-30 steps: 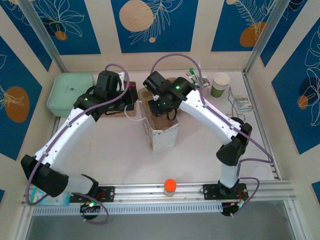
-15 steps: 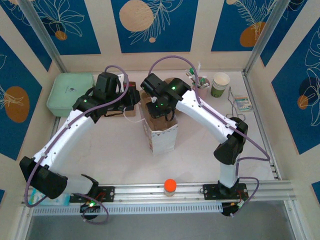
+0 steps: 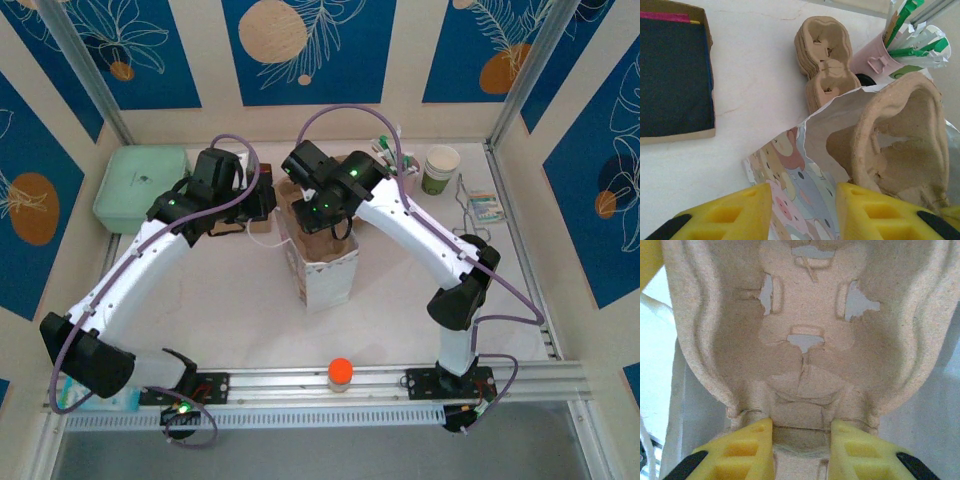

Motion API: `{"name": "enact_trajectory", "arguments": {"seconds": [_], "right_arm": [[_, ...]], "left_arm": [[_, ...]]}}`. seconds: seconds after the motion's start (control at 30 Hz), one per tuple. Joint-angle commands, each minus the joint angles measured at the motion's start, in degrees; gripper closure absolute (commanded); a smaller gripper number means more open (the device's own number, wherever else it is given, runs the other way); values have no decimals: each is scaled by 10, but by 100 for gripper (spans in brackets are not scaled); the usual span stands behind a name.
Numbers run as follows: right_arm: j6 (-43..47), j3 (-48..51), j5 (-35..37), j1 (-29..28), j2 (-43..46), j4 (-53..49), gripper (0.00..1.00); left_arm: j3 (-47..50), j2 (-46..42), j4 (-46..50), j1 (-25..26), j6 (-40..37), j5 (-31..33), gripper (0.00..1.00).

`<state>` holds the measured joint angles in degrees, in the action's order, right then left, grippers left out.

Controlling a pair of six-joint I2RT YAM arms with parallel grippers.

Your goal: Pack the takeout coffee

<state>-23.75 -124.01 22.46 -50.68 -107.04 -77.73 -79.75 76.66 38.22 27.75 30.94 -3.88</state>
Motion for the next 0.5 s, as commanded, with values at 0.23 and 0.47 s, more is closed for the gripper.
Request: {"name": "enact_trajectory", "arguments": {"seconds": [0.23, 0.47], "right_arm": [[8, -60, 2, -6, -12, -57, 74], [11, -36, 4, -6, -21, -62, 74]], "left_arm": [[12, -17, 7, -8, -21, 12, 59], [18, -25, 2, -8, -20, 5, 63]]}}
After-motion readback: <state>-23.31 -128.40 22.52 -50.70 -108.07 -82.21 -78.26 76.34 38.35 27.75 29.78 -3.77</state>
